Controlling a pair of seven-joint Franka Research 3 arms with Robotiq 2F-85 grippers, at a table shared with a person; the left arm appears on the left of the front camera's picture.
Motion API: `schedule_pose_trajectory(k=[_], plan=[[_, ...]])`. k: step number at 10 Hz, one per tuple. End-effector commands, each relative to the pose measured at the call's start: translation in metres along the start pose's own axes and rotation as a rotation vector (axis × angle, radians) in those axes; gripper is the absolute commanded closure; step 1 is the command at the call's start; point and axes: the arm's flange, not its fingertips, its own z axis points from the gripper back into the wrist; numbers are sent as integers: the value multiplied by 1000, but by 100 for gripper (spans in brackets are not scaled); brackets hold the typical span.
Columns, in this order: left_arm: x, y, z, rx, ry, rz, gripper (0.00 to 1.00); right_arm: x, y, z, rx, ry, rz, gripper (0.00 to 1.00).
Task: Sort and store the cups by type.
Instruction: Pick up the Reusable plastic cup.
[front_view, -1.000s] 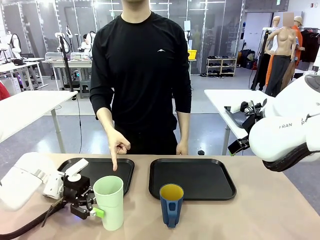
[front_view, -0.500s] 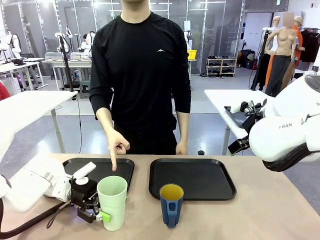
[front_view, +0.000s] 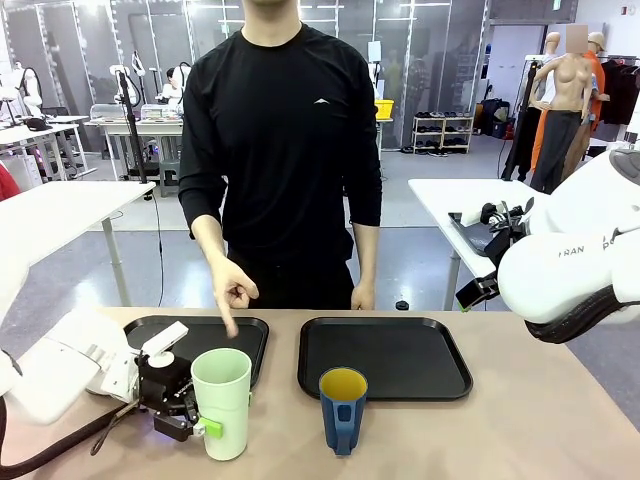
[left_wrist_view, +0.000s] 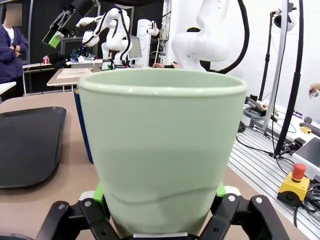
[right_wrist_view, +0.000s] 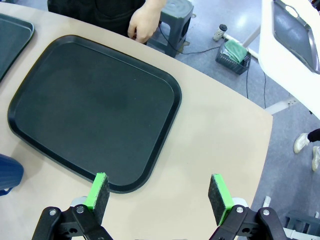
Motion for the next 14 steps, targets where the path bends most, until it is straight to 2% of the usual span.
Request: schedule_pose_trajectory(k=[1,2,3,6,8,12,14], plan=[[-1,6,7,-6,-31,-7,60,-1,-1,0,2,-3,-5,0],[1,4,7,-14,-28,-7,45,-1,-1,0,2,-3,-5,0],[11,0,4,-8,-21,-27,75,-1,-1,0,2,-3,-5,0],[66,-36,33,72,-54,-105,75,-1,-1,0,2,-3,-5,0],[85,-51,58,95,-75,-120,75,-1,-1,0,2,-3,-5,0],[90,-69,87,172,-66,-122,75,-1,-1,0,2,-3,-5,0],[88,-63,88,172,-62,-116,75,-1,-1,0,2,-3,-5,0]])
